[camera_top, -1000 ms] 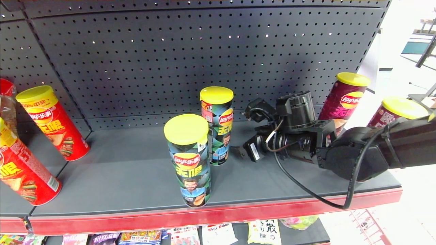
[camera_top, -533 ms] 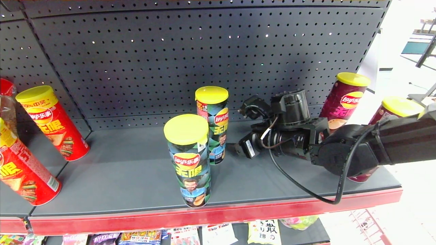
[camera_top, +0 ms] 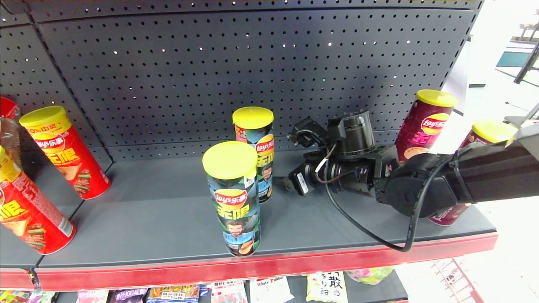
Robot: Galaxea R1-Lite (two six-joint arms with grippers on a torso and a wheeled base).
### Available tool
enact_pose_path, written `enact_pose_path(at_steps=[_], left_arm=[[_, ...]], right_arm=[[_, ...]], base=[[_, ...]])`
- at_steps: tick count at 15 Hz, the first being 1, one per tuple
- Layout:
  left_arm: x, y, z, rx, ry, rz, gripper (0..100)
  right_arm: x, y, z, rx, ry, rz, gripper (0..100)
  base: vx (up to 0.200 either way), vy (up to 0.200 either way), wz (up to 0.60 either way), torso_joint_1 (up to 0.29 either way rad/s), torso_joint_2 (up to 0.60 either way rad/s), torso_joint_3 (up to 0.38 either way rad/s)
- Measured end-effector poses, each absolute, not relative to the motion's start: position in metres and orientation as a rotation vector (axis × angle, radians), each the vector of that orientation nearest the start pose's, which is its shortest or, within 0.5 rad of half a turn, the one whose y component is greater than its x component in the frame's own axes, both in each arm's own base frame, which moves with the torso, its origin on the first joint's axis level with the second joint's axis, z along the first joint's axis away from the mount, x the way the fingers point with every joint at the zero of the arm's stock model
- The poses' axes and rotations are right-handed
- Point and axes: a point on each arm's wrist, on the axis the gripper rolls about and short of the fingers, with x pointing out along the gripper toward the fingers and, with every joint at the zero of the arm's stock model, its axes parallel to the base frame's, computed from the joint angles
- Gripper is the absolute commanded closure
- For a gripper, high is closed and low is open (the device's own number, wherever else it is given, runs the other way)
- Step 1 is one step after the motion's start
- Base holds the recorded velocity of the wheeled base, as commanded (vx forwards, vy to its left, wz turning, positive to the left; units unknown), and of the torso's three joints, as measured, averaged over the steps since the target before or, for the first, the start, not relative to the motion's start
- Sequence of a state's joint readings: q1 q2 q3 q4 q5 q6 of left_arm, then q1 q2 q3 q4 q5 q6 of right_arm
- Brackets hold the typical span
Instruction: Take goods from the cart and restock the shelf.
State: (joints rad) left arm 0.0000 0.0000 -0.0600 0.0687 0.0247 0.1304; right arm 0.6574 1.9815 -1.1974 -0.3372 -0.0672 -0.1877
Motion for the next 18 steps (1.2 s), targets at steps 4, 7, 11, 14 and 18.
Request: enact_pose_path(at_steps=[4, 7, 11, 14, 18], left_arm=[[-0.028, 0.0, 0.085, 0.129, 0.01, 0.021, 0], [-0.028, 0.0, 0.085, 0.128, 0.01, 0.017, 0], [-0.028, 0.0, 0.085, 0.125, 0.011, 0.016, 0], [-0.028, 0.0, 0.085, 0.124, 0.01, 0.003, 0], [-0.028, 0.0, 0.084, 0.123, 0.011, -0.013, 0]], right_arm=[[0.302, 0.228, 0.164, -0.331, 0.377, 0.601, 0], [0.283, 0.212, 0.179, -0.292, 0.368, 0.582, 0], [0.23, 0.191, 0.204, -0.204, 0.33, 0.586, 0], [0.163, 0.16, 0.208, -0.217, 0.297, 0.639, 0], [0.087, 0.097, 0.205, -0.229, 0.157, 0.632, 0]], base=[[0.0, 0.0, 0.0, 0.0, 0.0, 0.0], [0.0, 0.0, 0.0, 0.0, 0.0, 0.0], [0.0, 0.0, 0.0, 0.0, 0.0, 0.0], [0.0, 0.0, 0.0, 0.0, 0.0, 0.0], [0.0, 0.0, 0.0, 0.0, 0.0, 0.0]])
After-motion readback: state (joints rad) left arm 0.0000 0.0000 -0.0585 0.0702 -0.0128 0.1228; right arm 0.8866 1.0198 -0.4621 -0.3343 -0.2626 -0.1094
